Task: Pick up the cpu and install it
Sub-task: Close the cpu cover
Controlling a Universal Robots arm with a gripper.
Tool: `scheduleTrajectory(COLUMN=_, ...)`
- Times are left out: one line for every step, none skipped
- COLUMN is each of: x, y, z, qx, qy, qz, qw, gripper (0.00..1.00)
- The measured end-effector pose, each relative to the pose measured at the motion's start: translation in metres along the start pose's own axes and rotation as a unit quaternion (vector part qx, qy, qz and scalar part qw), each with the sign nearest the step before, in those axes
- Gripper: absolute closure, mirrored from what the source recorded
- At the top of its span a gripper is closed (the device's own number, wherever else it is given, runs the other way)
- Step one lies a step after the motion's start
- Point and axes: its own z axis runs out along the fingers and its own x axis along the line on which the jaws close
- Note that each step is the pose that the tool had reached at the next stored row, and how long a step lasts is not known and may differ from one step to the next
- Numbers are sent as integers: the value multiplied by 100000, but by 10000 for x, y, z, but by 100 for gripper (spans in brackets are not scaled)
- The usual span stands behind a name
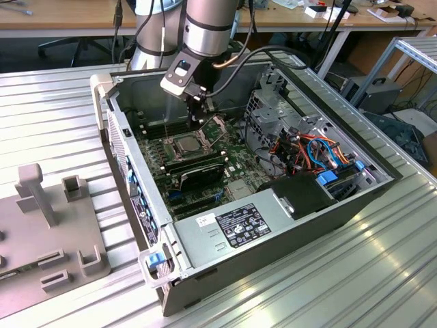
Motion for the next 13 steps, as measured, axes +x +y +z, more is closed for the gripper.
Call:
scheduleTrajectory(x=0, y=0, z=-20, qx=0, qy=-2, qz=1, qw=100000, gripper=89)
scheduleTrajectory(x=0, y=0, z=-30, qx=1, qy=-3, qz=-1, qw=100000, gripper=89)
scheduleTrajectory(x=0, y=1, z=-36, qx=-2, qy=1, qz=0, qw=100000, gripper=89)
scheduleTrajectory(x=0, y=0, z=-42, qx=-1, qy=1, qz=-1, qw=100000, gripper=89)
scheduleTrajectory(x=0, y=1, z=-46, qx=-1, qy=2, qz=-2, qw=100000, gripper=89)
scheduleTrajectory(x=0, y=1, z=-47, qx=-9, qy=11, qz=0, qw=100000, gripper=89)
scheduleTrajectory(x=0, y=1, z=-48, qx=-7, qy=8, qz=-1, qw=100000, gripper=89)
scheduleTrajectory(x=0, y=1, z=-48, qx=-5, qy=0, qz=-1, qw=100000, gripper=89)
scheduleTrajectory(x=-1, y=0, z=-48, qx=-2, qy=0, qz=-2, qw=100000, gripper=89)
scheduleTrajectory(x=-1, y=1, z=-48, qx=-2, qy=1, qz=-2, qw=100000, gripper=89)
scheduleTrajectory(x=-1, y=4, z=-49, qx=-2, qy=-2, qz=-8, qw=100000, gripper=89)
scheduleTrajectory(x=-1, y=10, z=-49, qx=3, qy=-11, qz=-10, qw=100000, gripper=89)
scheduleTrajectory(x=-1, y=18, z=-49, qx=3, qy=-11, qz=-4, qw=100000, gripper=89)
